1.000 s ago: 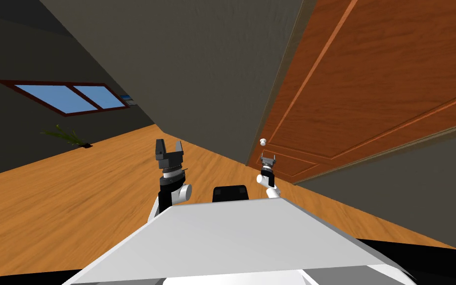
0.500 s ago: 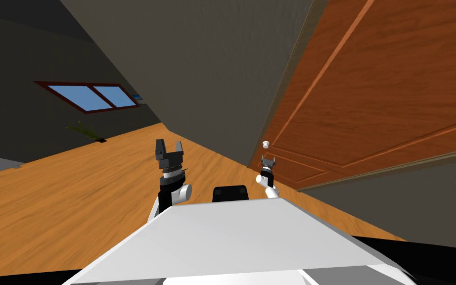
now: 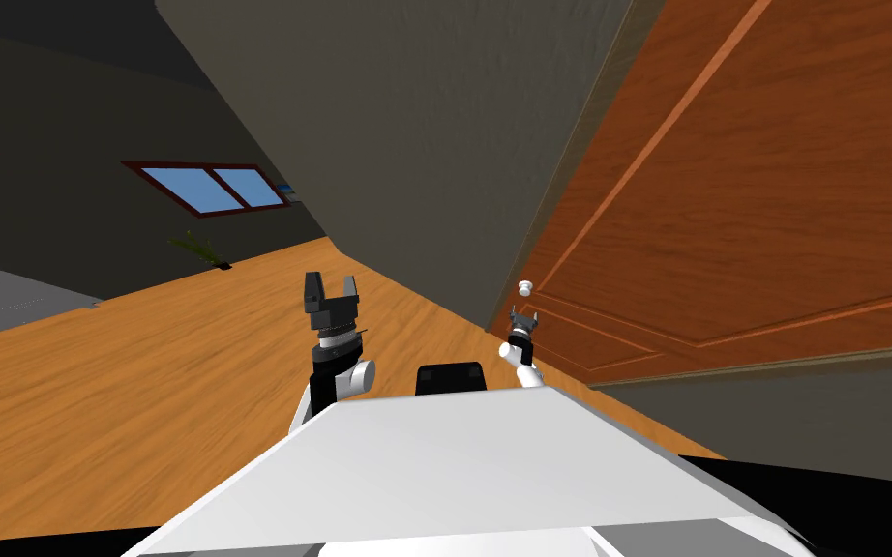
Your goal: Pull the door open
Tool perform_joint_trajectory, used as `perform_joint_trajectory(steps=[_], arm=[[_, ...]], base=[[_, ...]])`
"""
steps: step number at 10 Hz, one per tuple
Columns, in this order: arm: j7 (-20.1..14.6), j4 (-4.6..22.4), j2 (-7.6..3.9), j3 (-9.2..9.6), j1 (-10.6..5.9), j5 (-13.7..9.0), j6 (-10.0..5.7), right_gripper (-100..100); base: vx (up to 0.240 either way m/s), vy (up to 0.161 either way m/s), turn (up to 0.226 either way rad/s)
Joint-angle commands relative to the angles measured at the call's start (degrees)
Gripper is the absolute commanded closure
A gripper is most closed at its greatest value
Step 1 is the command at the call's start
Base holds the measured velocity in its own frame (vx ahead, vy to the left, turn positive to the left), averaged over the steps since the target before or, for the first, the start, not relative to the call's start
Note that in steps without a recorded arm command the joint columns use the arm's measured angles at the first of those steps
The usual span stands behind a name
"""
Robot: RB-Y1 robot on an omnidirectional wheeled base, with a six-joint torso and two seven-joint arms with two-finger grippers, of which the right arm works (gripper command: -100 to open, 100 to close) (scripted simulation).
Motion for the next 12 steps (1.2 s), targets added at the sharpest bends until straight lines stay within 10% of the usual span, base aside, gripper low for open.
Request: perform_joint_trajectory(steps=[1,4,12], arm=[[-2.2,1.8,0.27,-0.55,-0.68,-1.1,-0.15,-100],[-3.0,2.8,0.35,-0.77,-1.13,-1.5,-0.29,-100],[-13.9,5.2,-8.1,0.65,3.39,-1.1,-0.47,-100]], base=[[0.067,-0.091,0.154],[0.024,-0.047,0.064],[0.144,0.004,0.008]])
